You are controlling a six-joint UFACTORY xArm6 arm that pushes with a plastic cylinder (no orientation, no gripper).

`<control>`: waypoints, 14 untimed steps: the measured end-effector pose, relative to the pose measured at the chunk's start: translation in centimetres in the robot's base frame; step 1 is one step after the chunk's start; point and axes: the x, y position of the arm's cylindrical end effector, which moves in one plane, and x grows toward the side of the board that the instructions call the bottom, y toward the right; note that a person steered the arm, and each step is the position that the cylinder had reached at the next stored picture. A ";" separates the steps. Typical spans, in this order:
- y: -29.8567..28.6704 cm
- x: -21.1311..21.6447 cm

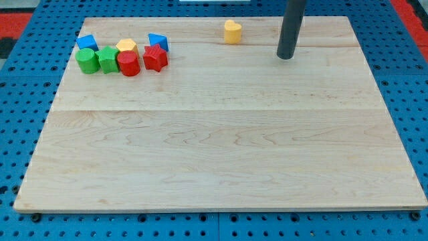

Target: Move red heart towards right centre

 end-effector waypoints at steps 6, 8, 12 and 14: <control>0.2 7.2; -2.8 6.3; -20.4 5.6; -20.6 5.6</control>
